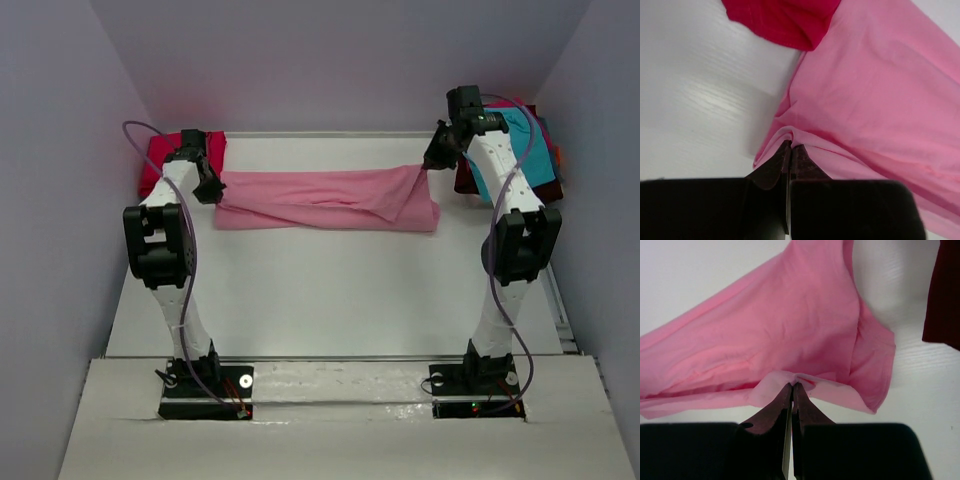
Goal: Fold and stack the t-shirts
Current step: Fold the tshirt
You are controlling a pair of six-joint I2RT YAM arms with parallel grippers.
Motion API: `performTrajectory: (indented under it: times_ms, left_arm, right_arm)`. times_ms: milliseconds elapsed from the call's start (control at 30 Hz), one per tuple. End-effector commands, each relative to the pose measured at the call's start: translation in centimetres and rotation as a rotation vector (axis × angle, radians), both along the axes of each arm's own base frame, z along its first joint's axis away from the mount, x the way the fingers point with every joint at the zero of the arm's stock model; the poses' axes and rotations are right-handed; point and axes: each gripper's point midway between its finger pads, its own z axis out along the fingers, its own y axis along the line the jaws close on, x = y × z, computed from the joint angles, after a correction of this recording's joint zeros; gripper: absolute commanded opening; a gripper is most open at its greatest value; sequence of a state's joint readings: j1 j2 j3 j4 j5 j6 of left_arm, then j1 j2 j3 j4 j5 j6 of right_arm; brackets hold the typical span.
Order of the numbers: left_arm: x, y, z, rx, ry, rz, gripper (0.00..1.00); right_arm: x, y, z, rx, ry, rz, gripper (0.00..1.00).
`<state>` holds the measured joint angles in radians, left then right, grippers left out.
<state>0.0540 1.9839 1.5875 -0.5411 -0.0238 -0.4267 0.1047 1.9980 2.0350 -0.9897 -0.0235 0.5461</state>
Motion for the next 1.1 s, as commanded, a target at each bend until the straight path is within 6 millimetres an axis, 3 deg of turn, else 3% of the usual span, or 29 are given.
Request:
performTrajectory:
  times_ms: [0, 100, 333, 567, 1067]
  left_arm:
    - [1.8, 0.7, 0.5, 0.027, -0.01, 0.0, 0.06]
    - [2.9, 0.7, -0.1, 0.023, -0.005, -0.001, 0.06]
    - [4.7, -0.2, -1.5, 0.021, 0.016, -0.03, 0.06]
    - [5.0, -0.5, -2.3, 0.026, 0.029, -0.037, 0.06]
    - [4.8, -0.7, -2.5, 0.041, 0.034, -0.036, 0.06]
  right_arm:
    - [2.4, -0.7, 1.4, 0.003, -0.044, -0.006, 0.07]
    - [3.7, -0.8, 1.7, 0.018, -0.062, -0.011, 0.07]
    - [5.7, -0.6, -1.2, 0.045, -0.021, -0.005, 0.07]
    - [5.8, -0.4, -4.1, 0.052, 0.02, -0.001, 0.07]
    - [7.1, -0.6, -6.5, 0.037, 0.04, -0.009, 0.07]
